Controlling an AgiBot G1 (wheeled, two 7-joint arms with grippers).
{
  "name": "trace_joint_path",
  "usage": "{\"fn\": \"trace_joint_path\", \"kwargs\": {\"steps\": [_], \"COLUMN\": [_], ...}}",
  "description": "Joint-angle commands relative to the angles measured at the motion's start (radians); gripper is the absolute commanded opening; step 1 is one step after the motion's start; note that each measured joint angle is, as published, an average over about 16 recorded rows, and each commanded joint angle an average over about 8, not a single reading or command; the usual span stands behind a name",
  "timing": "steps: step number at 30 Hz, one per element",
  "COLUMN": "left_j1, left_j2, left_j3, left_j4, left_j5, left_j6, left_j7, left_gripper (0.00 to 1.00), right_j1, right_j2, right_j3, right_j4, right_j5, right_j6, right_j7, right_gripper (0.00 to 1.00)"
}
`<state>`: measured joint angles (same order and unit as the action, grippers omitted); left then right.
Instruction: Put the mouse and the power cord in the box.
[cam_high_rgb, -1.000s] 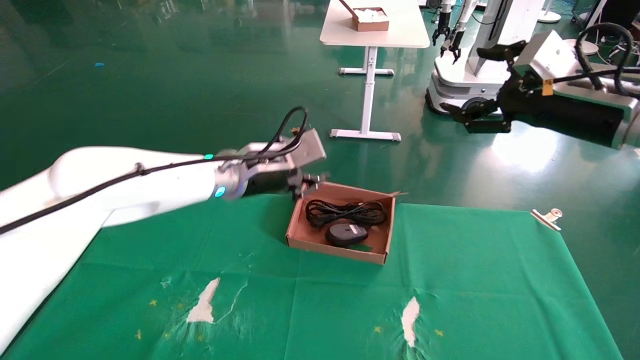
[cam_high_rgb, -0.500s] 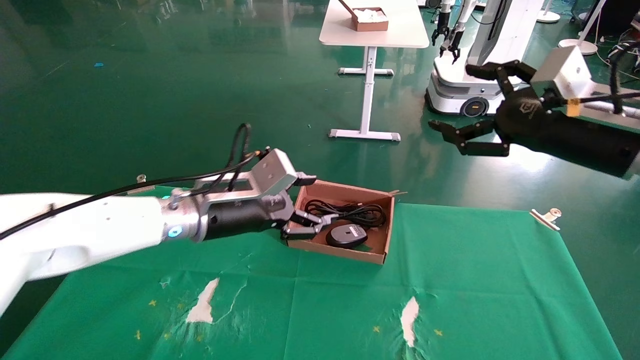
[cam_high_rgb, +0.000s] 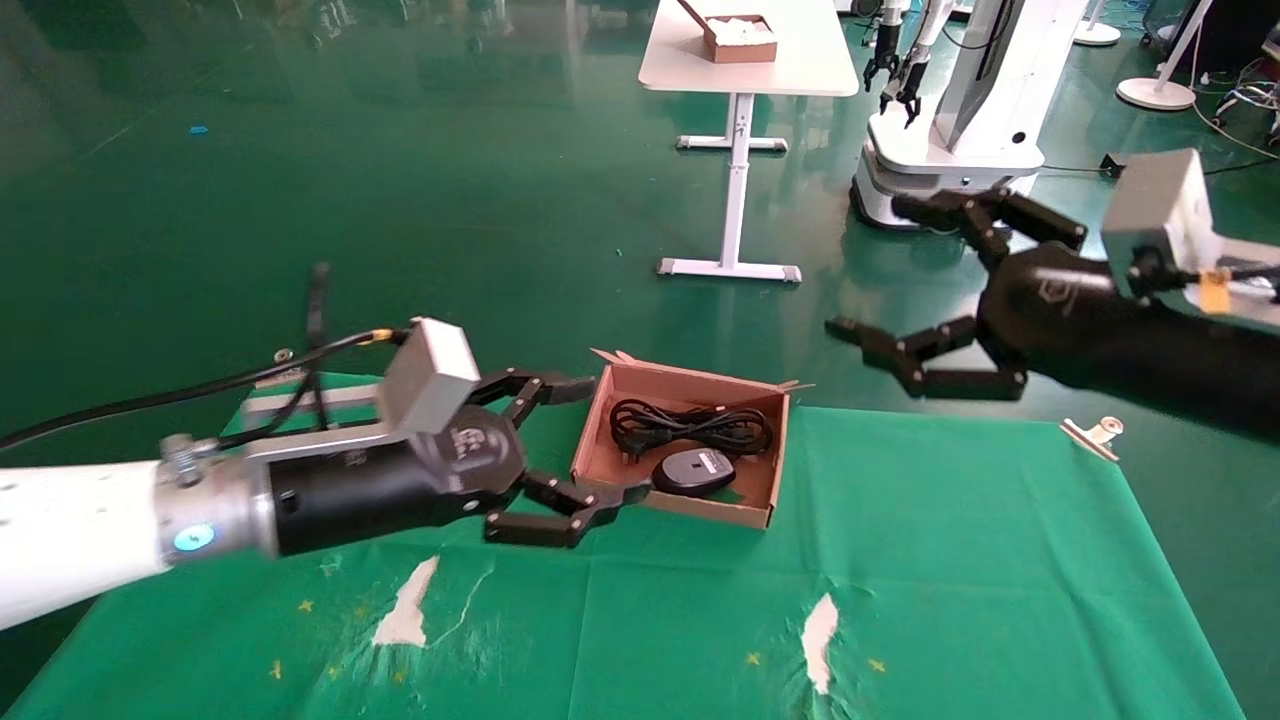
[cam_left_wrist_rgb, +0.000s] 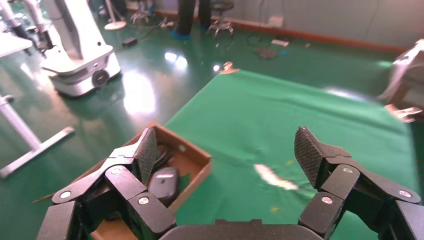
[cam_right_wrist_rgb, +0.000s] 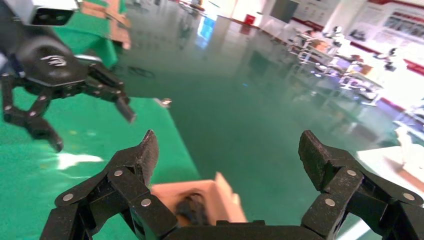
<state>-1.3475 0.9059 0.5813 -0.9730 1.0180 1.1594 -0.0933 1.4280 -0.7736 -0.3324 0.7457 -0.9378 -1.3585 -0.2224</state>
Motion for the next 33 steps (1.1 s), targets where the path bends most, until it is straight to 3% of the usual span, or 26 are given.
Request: {"fn": "trace_joint_path", "kwargs": {"steps": [1, 21, 27, 33], "left_j1": [0.024, 0.254, 0.283, 0.289], "left_j2": [-0.026, -0.274, -0.306, -0.312], "left_j3": [-0.026, -0.280, -0.313, -0.319], "left_j4": [-0.027, -0.289, -0.323, -0.329], "left_j5": [-0.025, -0.267, -0.299, -0.306], "left_j6": [0.029, 0.312, 0.350, 0.357], "left_j7": [-0.008, -0.088, -0.096, -0.097], "left_gripper": [1.00, 1.00, 1.00, 1.00], "right_j1": [-0.027, -0.297, -0.360, -0.376], "right_j2": [0.013, 0.136, 0.165, 0.173], "right_j3": [0.004, 0.044, 0.054, 0.057], "right_j4": [0.042, 0.452, 0.549, 0.572], "right_j5": [0.016, 0.174, 0.211, 0.222], "right_j6": [-0.011, -0.115, -0.140, -0.146], "right_j7": [0.032, 0.344, 0.414, 0.424], "right_gripper": [1.00, 1.00, 1.00, 1.00]}}
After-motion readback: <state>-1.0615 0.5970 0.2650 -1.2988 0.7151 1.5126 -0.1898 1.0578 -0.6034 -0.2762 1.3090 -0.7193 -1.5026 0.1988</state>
